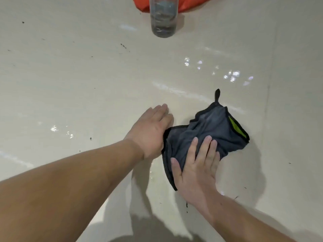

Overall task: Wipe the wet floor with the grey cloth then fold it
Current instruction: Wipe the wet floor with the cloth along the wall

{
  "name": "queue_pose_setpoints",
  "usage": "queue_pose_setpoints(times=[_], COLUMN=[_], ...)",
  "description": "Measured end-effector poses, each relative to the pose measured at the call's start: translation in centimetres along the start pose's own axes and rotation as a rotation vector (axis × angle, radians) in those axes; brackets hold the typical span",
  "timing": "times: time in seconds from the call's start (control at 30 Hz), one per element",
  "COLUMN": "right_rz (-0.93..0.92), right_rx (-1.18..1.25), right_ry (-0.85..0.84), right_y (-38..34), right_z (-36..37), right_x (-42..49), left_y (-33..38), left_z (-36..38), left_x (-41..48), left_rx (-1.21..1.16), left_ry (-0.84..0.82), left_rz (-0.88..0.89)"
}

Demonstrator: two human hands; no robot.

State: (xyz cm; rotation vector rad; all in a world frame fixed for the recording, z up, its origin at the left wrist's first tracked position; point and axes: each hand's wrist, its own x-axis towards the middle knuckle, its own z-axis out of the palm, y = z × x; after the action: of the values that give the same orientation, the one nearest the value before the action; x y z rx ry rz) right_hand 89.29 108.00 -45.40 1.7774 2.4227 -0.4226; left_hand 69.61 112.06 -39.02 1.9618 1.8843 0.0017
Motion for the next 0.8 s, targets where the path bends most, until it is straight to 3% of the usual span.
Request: queue_pose_setpoints(times=[0.2, 0.43, 0.63, 0.8], right_rz=[-0.310, -0.386, -0.337, -0.357], right_rx=[-0.083, -0.173, -0.232, -0.314], right_ry=[-0.073, -0.265, -0.216, -0.230], right_y=[-8.3, -14.9, -14.8, -16.0], right_z=[-1.2, -2.4, -2.0, -0.3], right_x=[7.6, 12.0, 9.2, 0.3], left_y=[-3.7, -6.5, -6.9, -7.3], left_z=[-2.7, -4.3, -2.1, -0.9], left_x=[-6.6, -14.2, -17.7, -24.2], left_rx=[-0.101, -0.043, -0.030, 0.002], left_ry=[0.060, -0.035, -0.106, -0.142], left_rz=[-0.332, -0.573, -0.464, -0.291])
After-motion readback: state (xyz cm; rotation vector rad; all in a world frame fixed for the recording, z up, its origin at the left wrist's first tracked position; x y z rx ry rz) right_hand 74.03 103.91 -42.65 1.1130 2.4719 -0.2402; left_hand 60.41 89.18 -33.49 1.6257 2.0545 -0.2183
